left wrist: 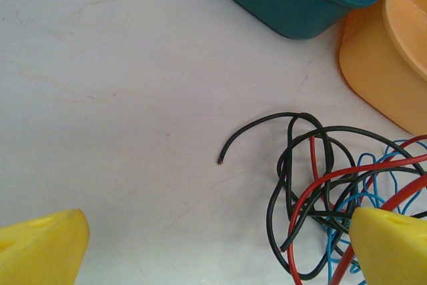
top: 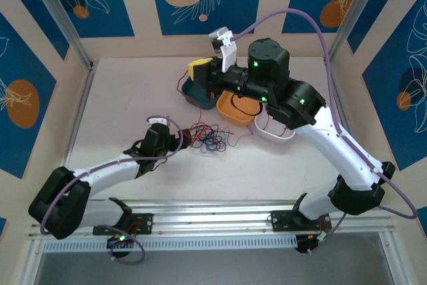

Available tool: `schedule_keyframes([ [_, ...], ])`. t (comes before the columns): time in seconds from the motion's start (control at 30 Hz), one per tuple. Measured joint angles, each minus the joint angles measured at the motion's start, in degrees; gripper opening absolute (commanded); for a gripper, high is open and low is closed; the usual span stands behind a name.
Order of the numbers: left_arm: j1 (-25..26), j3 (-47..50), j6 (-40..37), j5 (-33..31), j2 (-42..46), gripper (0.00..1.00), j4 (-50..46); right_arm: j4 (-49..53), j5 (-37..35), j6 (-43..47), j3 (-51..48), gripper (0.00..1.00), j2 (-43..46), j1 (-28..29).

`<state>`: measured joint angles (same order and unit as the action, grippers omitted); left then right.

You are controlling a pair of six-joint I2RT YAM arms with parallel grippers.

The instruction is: Untangle the cables

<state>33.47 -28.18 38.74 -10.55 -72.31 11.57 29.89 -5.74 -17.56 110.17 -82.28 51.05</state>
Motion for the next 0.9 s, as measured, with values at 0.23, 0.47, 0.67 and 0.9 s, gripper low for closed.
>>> schedule_keyframes([
  [0.23, 0.0, 0.02, 0.0, -0.02, 0.0, 1.0, 0.0, 2.64, -0.11, 1.62, 3.52, 0.0, 0.0, 0.0],
  [0.47, 0.0, 0.02, 0.0, -0.02, 0.0, 1.0, 0.0, 4.68, -0.24, 2.99, 7.69, 0.0, 0.09, 0.0],
  [0.67, 0.0, 0.02, 0.0, -0.02, -0.22, 1.0, 0.02, 5.77, -0.28, 4.04, 8.79, 0.0, 1.44, 0.0],
  [0.9, 0.0, 0.02, 0.0, -0.02, -0.31, 1.0, 0.04, 6.29, -1.66, 5.11, 8.9, 0.0, 4.07, 0.0],
])
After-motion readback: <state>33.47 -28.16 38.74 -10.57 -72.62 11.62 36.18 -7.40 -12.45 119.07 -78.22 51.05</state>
